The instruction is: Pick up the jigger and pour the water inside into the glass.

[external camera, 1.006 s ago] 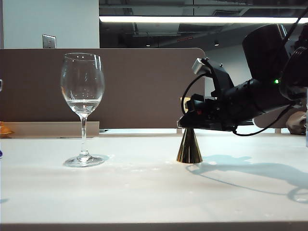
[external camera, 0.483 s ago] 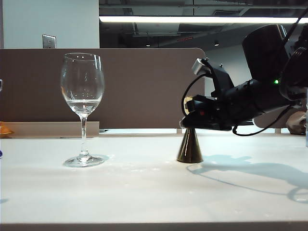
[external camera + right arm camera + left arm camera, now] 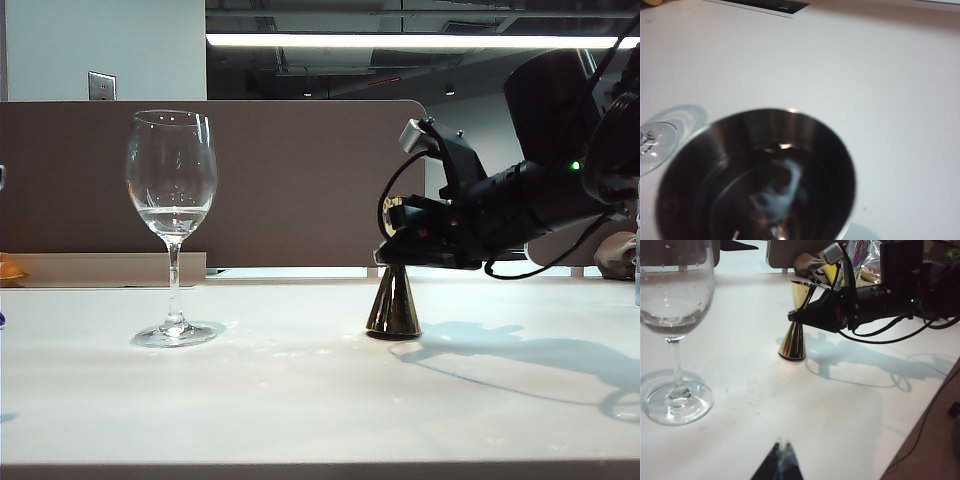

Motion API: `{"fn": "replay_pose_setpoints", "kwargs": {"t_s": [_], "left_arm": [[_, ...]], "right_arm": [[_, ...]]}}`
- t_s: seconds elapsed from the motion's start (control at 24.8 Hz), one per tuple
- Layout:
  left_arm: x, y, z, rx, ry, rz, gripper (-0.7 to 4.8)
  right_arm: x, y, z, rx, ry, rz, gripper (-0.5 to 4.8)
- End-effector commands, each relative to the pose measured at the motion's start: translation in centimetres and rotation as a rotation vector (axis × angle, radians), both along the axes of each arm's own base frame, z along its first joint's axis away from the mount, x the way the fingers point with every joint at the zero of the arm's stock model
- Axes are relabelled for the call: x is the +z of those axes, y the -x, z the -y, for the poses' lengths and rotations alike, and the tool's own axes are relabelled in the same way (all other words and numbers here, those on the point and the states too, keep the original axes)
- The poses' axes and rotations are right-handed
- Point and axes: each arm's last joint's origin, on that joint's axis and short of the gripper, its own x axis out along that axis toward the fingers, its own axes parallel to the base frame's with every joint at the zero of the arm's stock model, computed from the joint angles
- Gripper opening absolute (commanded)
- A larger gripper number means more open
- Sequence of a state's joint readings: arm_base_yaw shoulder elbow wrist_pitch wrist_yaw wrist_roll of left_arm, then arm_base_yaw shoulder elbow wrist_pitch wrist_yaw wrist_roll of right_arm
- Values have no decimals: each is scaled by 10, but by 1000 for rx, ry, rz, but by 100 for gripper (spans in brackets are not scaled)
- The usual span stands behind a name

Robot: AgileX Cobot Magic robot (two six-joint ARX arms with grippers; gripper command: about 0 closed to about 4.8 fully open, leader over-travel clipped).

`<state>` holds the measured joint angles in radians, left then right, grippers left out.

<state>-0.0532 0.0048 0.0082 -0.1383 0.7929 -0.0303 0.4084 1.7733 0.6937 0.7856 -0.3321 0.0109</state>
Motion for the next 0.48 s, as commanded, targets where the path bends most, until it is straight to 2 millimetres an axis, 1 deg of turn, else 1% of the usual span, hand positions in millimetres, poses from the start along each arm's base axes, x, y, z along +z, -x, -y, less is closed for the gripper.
{"fn": "replay_pose_setpoints", "kwargs": {"t_s": [0.04, 0.24, 0.28, 0.48], "left_arm": [[0, 0, 0, -3, -3, 0, -5], [0, 0, 0, -3, -3, 0, -5], [0, 0, 0, -3, -3, 0, -5], [0, 0, 0, -3, -3, 0, -5]], "right_arm": [[13, 2, 0, 7, 4, 47, 7], [29, 3, 1, 17, 44, 32, 7], [34, 3, 1, 19, 54, 27, -1], [62, -1, -2, 22, 56, 26, -2]]}}
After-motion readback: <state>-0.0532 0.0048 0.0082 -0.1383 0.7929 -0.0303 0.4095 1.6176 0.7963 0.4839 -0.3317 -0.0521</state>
